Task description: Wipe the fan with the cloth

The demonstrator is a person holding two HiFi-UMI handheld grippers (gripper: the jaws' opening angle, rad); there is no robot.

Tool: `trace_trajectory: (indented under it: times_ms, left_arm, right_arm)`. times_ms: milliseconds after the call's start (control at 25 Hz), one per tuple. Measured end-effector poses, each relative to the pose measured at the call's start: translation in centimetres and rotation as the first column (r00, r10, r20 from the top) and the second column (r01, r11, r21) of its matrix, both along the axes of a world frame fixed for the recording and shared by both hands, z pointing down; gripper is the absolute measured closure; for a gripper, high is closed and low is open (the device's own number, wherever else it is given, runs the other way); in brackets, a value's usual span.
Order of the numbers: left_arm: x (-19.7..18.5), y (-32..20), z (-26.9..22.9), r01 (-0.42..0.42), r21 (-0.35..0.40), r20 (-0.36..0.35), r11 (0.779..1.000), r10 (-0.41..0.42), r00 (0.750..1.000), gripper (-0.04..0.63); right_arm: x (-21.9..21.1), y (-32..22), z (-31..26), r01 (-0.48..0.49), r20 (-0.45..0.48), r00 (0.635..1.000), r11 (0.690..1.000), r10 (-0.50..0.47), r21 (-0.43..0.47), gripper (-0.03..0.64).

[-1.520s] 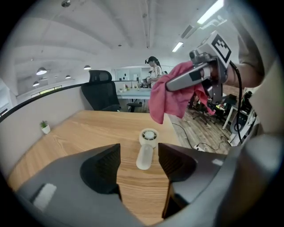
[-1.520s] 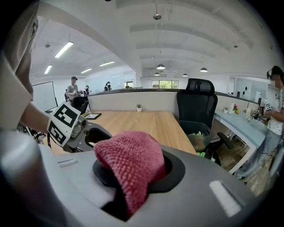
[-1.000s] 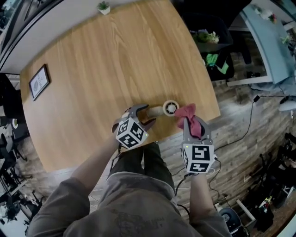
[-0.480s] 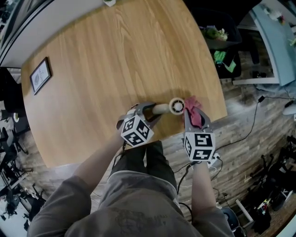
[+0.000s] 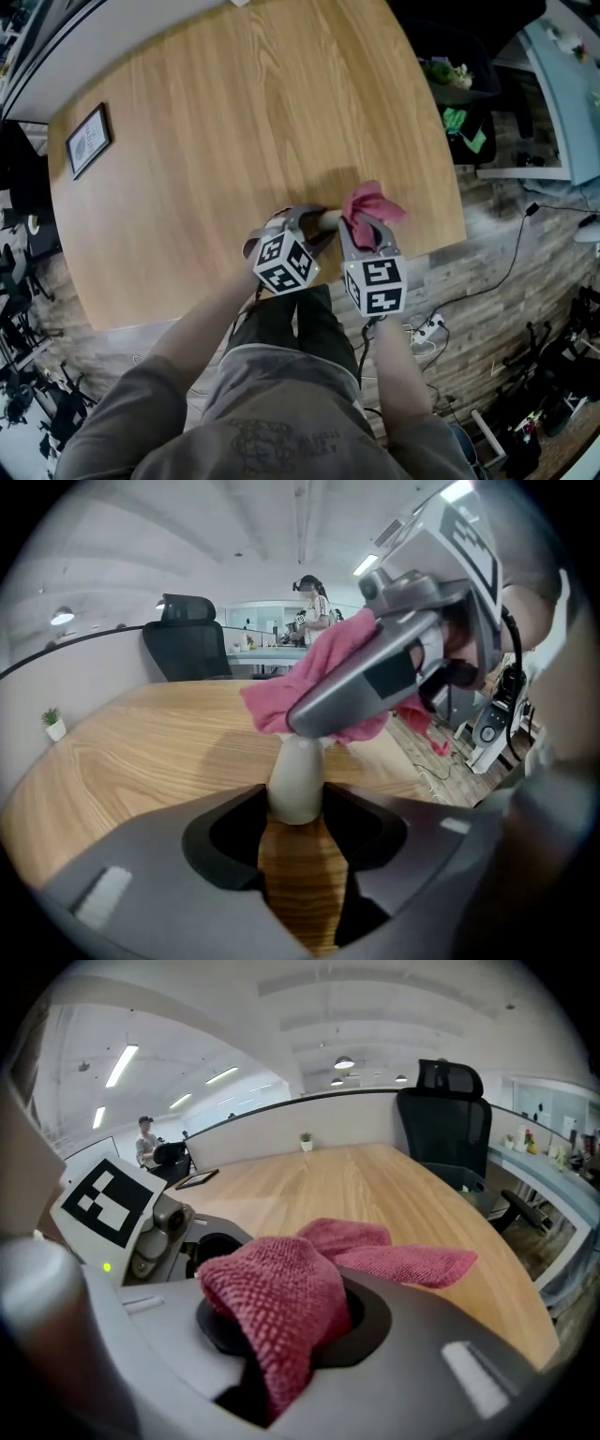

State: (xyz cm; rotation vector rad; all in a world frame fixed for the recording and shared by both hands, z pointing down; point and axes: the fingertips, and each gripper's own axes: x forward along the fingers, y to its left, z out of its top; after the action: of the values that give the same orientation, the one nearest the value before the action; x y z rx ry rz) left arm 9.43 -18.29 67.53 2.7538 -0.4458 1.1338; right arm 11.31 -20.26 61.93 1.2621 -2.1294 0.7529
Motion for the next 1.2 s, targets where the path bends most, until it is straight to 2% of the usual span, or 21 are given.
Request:
trace_trajectory:
  times_ms: [160, 280, 360, 480, 560, 720, 880, 920, 1040, 1200]
  left_arm:
    - [0.0, 0.0, 0.1, -0.003, -0.005, -0.001, 1.0, 0.003, 1.0, 0.403]
    - [-0.2, 0.1, 0.1, -0.005, -0.009, 0.0, 1.0, 0.005, 1.0, 0.403]
    - [-0.2, 0.0, 0.2, -0.005, -0.01, 0.001, 1.0, 0.005, 1.0, 0.403]
    - [-0.2, 0.0, 0.1, -0.007, -0.011, 0.003, 1.0, 0.007, 1.0, 0.403]
    - [-0.1, -0.1, 0.1, -0.006, -0.012, 0.003, 1.0, 0.006, 1.0, 0.403]
    - [0.0, -0.1, 0.1, -0.007, -0.01, 0.002, 1.0, 0.007, 1.0, 0.403]
    - [0.0, -0.2, 0.1, -0.006, -0.019, 0.003, 1.0, 0.006, 1.0, 0.403]
    - [0.0, -0.2, 0.1, -0.006, -0.022, 0.004, 1.0, 0.006, 1.0, 0.405]
    - [0.0, -0.2, 0.1, -0.008, -0.026, 0.006, 1.0, 0.008, 1.0, 0.404]
    - [-0.1, -0.1, 0.1, -0.006, -0.03, 0.005, 1.0, 0.007, 1.0, 0.405]
  right_arm:
    - [-2.6, 1.0, 0.6, 0.089, 0.09, 0.992, 0.994, -0.084, -0.063, 0.528]
    - [-3.3, 1.8, 0.6, 0.157, 0.096, 0.984, 0.984, -0.149, -0.081, 0.528]
    - [-2.6, 2.1, 0.6, 0.166, 0.085, 0.984, 0.982, -0.158, -0.093, 0.528]
    - [-0.3, 2.1, 0.2, 0.142, 0.034, 0.99, 0.986, -0.14, -0.087, 0.528]
    - [1.6, 2.1, -0.2, 0.097, 0.023, 0.995, 0.992, -0.095, -0.081, 0.528]
    - [5.9, 1.2, -0.7, -0.07, 0.025, 0.997, 0.995, 0.072, -0.064, 0.528]
    - [10.0, -0.4, -0.8, -0.208, -0.108, 0.972, 0.978, 0.207, -0.002, 0.528]
    - [10.3, -0.6, -0.6, -0.223, -0.101, 0.97, 0.975, 0.221, -0.011, 0.528]
    - [8.3, -1.2, -0.6, -0.244, 0.032, 0.969, 0.968, 0.246, -0.05, 0.528]
    - [3.2, -1.0, -0.9, -0.152, 0.105, 0.982, 0.988, 0.155, -0.035, 0.528]
